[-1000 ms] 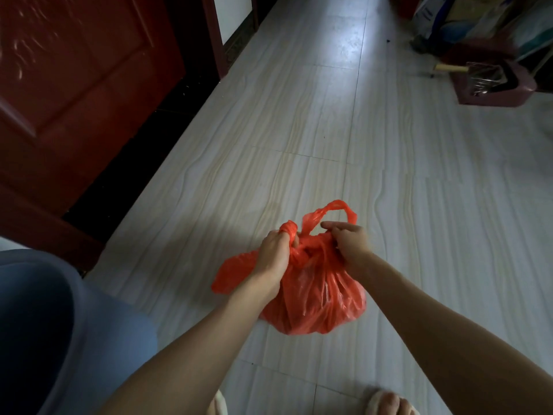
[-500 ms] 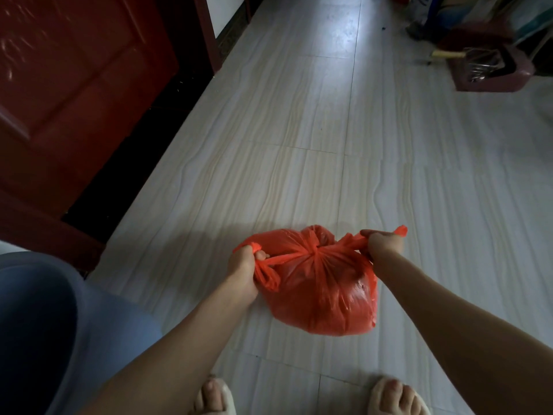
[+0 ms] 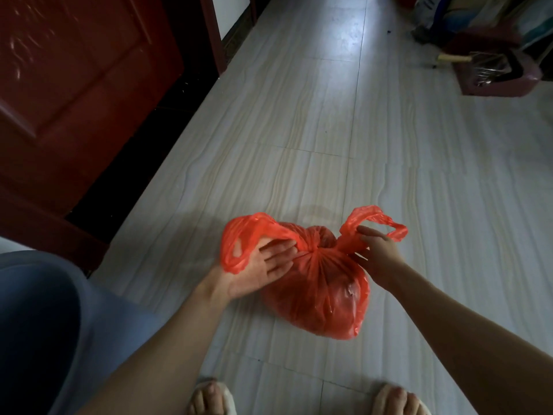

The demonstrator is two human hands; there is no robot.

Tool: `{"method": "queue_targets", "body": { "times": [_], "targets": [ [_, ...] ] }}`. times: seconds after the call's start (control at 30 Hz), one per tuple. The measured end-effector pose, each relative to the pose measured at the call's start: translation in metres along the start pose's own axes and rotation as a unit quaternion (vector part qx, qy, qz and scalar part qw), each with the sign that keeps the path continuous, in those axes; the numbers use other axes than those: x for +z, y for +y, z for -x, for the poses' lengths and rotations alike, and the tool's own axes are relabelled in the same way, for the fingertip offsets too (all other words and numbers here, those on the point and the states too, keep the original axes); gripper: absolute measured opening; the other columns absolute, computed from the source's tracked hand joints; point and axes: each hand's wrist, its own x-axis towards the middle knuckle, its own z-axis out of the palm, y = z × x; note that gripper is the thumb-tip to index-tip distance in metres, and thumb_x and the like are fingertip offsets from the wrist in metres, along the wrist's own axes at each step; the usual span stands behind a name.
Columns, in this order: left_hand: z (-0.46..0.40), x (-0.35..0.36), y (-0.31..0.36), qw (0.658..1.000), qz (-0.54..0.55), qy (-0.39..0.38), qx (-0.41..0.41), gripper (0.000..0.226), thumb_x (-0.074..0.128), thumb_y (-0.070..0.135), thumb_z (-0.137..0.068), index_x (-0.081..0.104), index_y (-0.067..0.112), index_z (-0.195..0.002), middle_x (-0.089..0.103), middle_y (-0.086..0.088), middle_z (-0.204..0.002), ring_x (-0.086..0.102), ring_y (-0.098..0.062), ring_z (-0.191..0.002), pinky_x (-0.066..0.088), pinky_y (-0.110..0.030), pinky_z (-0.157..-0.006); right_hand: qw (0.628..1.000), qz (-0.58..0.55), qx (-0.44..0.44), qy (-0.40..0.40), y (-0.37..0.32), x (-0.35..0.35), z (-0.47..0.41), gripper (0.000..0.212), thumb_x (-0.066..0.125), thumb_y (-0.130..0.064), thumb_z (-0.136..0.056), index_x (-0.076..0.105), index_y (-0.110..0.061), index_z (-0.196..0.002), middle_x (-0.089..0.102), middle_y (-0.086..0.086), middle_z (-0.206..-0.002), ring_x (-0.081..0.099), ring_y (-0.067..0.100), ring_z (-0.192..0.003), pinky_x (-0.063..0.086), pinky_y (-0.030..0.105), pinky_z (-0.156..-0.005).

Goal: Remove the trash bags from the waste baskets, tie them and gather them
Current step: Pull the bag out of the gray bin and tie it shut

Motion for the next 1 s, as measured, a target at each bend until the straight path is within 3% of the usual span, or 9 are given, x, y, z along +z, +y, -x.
{"method": "queue_targets", "body": {
  "times": [0.1,0.17,0.3,0.4,0.5,0.7,0.8,0.9,1.0],
  "targets": [
    [-0.016,0.016,-0.016,0.994,-0.023,0.091,0.057,0.034,0.026,0.014,-0.092,0.059,0.009,-0.091,0.069,-0.007,-0.087,0.061,-0.020,-0.082,0.050,-0.025,-0.063,1.000,-0.008,0.000,-0.028,-0.001,0.002,0.003,0.029,0.044,0.003,-0.085,0.062,-0.013,-0.100,0.066,0.009,-0.084,0.060,0.024,-0.080,0.049,0.035,-0.077],
    [-0.027,0.029,-0.022,0.948,-0.233,0.166,0.142,0.022,0.045,0.006,-0.088,0.059,0.015,-0.073,0.063,0.002,-0.066,0.055,-0.014,-0.069,0.046,-0.017,-0.051,0.999,-0.017,-0.003,-0.035,0.000,0.001,0.002,0.030,0.044,0.005,-0.084,0.065,-0.016,-0.079,0.067,0.008,-0.075,0.060,0.022,-0.074,0.049,0.035,-0.074],
    [-0.036,0.041,-0.034,0.699,-0.579,0.266,0.325,0.019,0.063,0.018,-0.083,0.065,0.003,-0.093,0.060,-0.013,-0.101,0.057,-0.025,-0.098,0.042,-0.030,-0.088,0.997,-0.032,0.014,-0.066,0.000,-0.001,0.001,0.027,0.043,0.004,-0.086,0.062,-0.014,-0.091,0.070,0.005,-0.068,0.063,0.022,-0.074,0.051,0.037,-0.074],
    [-0.029,0.055,-0.035,0.705,-0.531,0.255,0.396,0.019,0.052,0.015,-0.091,0.063,0.001,-0.097,0.067,-0.016,-0.097,0.062,-0.031,-0.094,0.040,-0.028,-0.081,0.995,-0.025,0.028,-0.090,-0.001,0.001,0.002,0.029,0.042,0.001,-0.089,0.057,-0.015,-0.109,0.067,0.008,-0.083,0.064,0.023,-0.080,0.052,0.036,-0.075],
    [-0.028,0.063,-0.035,0.736,-0.525,0.241,0.352,0.021,0.042,0.014,-0.095,0.060,0.005,-0.096,0.070,-0.014,-0.090,0.063,-0.029,-0.085,0.041,-0.030,-0.078,0.993,-0.013,0.041,-0.113,-0.003,0.000,0.004,0.028,0.043,-0.002,-0.088,0.060,-0.016,-0.106,0.066,0.006,-0.085,0.063,0.021,-0.080,0.052,0.035,-0.077],
    [-0.035,0.047,-0.035,0.664,-0.683,0.246,0.182,0.057,0.040,0.023,-0.091,0.021,0.006,-0.142,0.042,-0.021,-0.140,0.042,-0.035,-0.127,0.033,-0.041,-0.104,0.983,-0.112,0.079,-0.123,-0.014,0.011,0.008,0.022,0.036,-0.006,-0.079,0.056,-0.009,-0.071,0.059,0.011,-0.070,0.057,0.024,-0.076,0.048,0.036,-0.076],
    [-0.039,0.040,-0.050,0.565,-0.787,0.211,0.130,0.093,0.051,0.053,-0.078,0.001,0.013,-0.146,0.036,-0.019,-0.141,0.036,-0.035,-0.130,0.027,-0.048,-0.107,0.976,-0.092,0.068,-0.185,-0.019,0.007,0.012,0.016,0.034,0.001,-0.074,0.049,-0.005,-0.073,0.045,0.018,-0.076,0.051,0.028,-0.076,0.047,0.039,-0.081],
    [-0.038,0.039,-0.062,0.474,-0.831,0.266,0.121,0.100,0.046,0.073,-0.071,0.014,0.012,-0.145,0.045,-0.019,-0.133,0.043,-0.034,-0.123,0.031,-0.045,-0.103,0.950,-0.109,0.041,-0.289,-0.034,0.012,0.022,0.029,0.044,-0.004,-0.065,0.068,0.000,-0.080,0.064,0.024,-0.092,0.065,0.032,-0.088,0.057,0.035,-0.075],
    [-0.042,0.039,-0.058,0.435,-0.822,0.314,0.189,0.047,0.036,0.045,-0.091,0.054,0.012,-0.118,0.063,-0.016,-0.115,0.057,-0.034,-0.108,0.038,-0.041,-0.094,0.932,-0.243,0.031,-0.268,-0.050,0.024,0.020,0.022,0.040,0.001,-0.059,0.057,-0.011,-0.051,0.068,0.019,-0.082,0.068,0.030,-0.080,0.056,0.029,-0.064]
  ]
}}
